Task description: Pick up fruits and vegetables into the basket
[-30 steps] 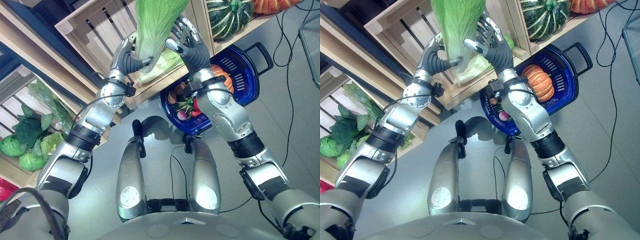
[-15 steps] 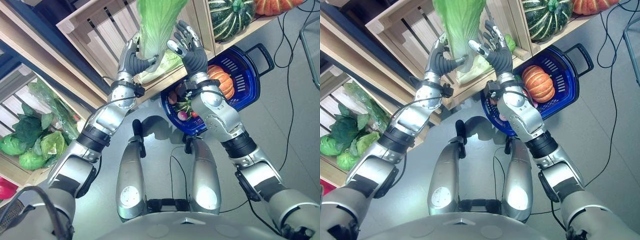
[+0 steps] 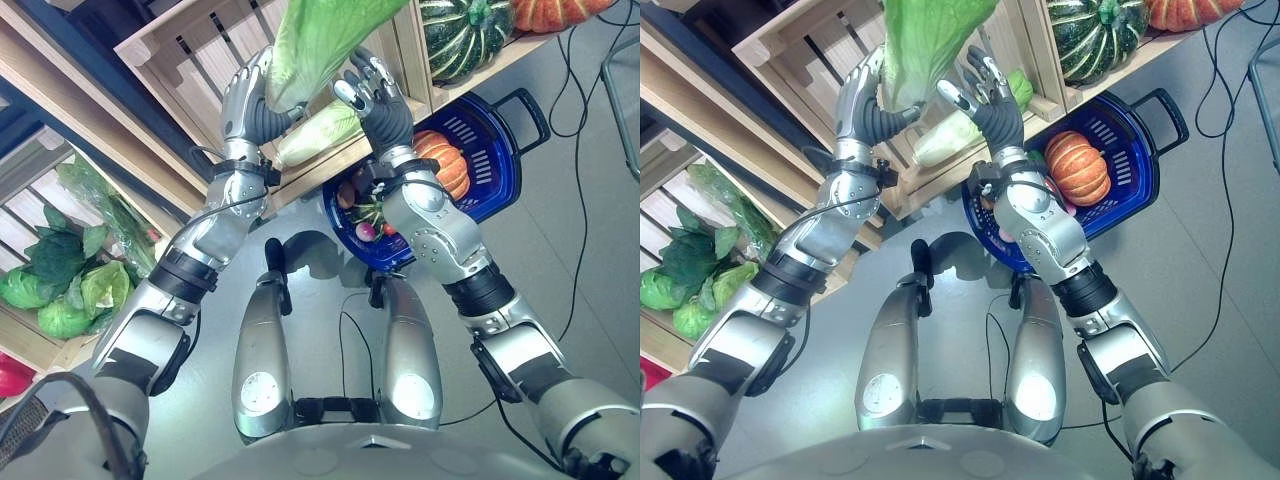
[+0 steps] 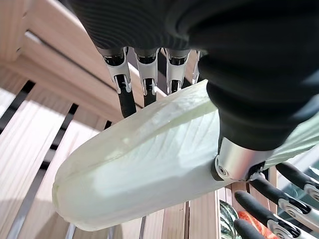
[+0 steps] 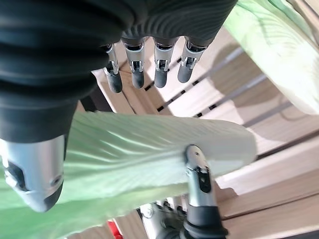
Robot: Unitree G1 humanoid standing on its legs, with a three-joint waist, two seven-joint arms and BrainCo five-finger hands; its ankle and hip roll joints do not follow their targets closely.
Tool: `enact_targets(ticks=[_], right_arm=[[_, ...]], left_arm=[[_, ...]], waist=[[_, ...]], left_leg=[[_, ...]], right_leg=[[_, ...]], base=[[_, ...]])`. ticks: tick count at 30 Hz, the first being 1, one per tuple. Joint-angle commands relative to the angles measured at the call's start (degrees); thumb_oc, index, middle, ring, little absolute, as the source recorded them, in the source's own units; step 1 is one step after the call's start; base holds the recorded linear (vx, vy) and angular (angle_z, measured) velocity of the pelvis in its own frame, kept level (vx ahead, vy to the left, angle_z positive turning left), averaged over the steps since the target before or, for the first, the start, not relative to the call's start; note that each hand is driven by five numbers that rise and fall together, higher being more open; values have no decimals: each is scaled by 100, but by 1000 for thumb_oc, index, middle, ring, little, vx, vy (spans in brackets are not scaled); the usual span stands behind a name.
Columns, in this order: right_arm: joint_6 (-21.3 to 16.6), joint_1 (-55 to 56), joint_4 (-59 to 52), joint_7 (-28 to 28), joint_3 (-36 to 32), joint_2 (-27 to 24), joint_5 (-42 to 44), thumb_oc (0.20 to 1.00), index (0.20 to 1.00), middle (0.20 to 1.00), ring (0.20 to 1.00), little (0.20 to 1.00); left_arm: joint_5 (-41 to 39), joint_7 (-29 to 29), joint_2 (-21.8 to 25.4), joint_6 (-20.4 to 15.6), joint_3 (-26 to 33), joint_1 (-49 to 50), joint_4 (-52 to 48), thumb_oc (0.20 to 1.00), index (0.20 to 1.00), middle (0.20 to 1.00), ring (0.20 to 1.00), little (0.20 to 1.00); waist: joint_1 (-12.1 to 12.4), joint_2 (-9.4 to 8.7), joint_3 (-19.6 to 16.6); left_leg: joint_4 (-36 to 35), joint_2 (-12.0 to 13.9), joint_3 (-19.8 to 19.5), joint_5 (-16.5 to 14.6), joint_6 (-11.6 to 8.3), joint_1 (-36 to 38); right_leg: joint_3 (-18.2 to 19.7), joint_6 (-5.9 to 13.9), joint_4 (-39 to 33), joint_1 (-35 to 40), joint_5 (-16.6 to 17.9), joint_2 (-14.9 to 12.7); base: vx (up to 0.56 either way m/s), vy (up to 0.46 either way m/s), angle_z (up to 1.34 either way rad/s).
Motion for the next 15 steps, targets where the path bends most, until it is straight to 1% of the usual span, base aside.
enact_targets(ticks=[1,8,15], right_arm=[[-210,-99,-489,106,-75,217,302,1000,1000,1000,1000,1000],[-343,-90,-383,315,-4,217,564,1000,1000,1000,1000,1000],[-275,-169,-423,490,48,199,770,1000,1000,1000,1000,1000]], left_arm=[[661,176,305,-211,-23,-332,-999,200,200,200,200,200],[1172,347,349,-322,-297,-390,-799,200,200,200,200,200],[1798,30,405,-352,-534,-472,-801,200,200,200,200,200]], waist=[[-1,-208,-209],[-7,-241,-209],[-14,-261,-209]], left_leg=[[120,-423,338,-430,316,199],[98,-419,333,-432,311,206],[93,-408,325,-445,306,239]], right_leg=[[51,221,-318,411,-7,110],[61,234,-322,402,4,132],[80,252,-341,419,30,129]], base=[[4,-32,2],[-3,-10,3],[0,0,0]])
